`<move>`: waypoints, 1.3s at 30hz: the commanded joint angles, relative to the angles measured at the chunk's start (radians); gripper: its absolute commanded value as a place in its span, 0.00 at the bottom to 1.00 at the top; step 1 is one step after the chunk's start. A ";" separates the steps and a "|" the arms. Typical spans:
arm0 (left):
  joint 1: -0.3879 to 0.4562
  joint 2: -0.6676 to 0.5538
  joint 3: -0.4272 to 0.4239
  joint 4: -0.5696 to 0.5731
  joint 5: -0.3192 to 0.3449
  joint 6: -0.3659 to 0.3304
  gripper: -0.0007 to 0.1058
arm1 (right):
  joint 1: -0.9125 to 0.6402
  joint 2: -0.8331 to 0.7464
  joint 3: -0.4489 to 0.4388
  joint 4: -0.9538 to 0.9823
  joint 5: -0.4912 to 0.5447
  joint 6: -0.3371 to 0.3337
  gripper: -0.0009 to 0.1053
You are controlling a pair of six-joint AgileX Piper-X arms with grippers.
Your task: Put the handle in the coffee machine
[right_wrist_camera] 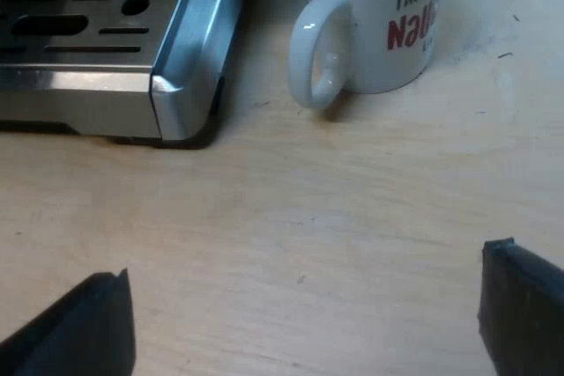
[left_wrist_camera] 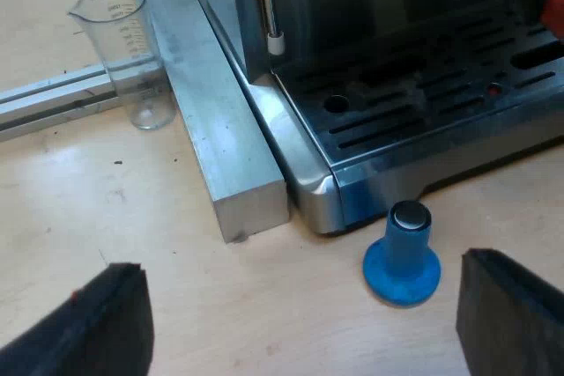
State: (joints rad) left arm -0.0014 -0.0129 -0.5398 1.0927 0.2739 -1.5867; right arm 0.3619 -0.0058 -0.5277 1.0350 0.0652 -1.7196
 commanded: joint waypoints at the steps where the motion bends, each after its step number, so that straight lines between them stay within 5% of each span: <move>1: -0.007 -0.141 -0.002 -0.016 0.007 -0.009 0.68 | -0.045 -0.039 -0.004 0.002 0.000 -0.002 0.77; 17: -0.007 -0.141 -0.002 -0.016 0.007 -0.009 0.68 | -0.371 -0.039 -0.004 0.002 0.000 -0.002 0.77; 39: -0.007 -0.141 -0.002 -0.016 0.007 -0.009 0.68 | -0.387 -0.039 -0.004 0.002 0.000 -0.002 0.77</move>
State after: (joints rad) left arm -0.0014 -0.0129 -0.5398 1.0927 0.2741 -1.5867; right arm -0.0211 -0.0058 -0.5277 1.0350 0.0652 -1.7183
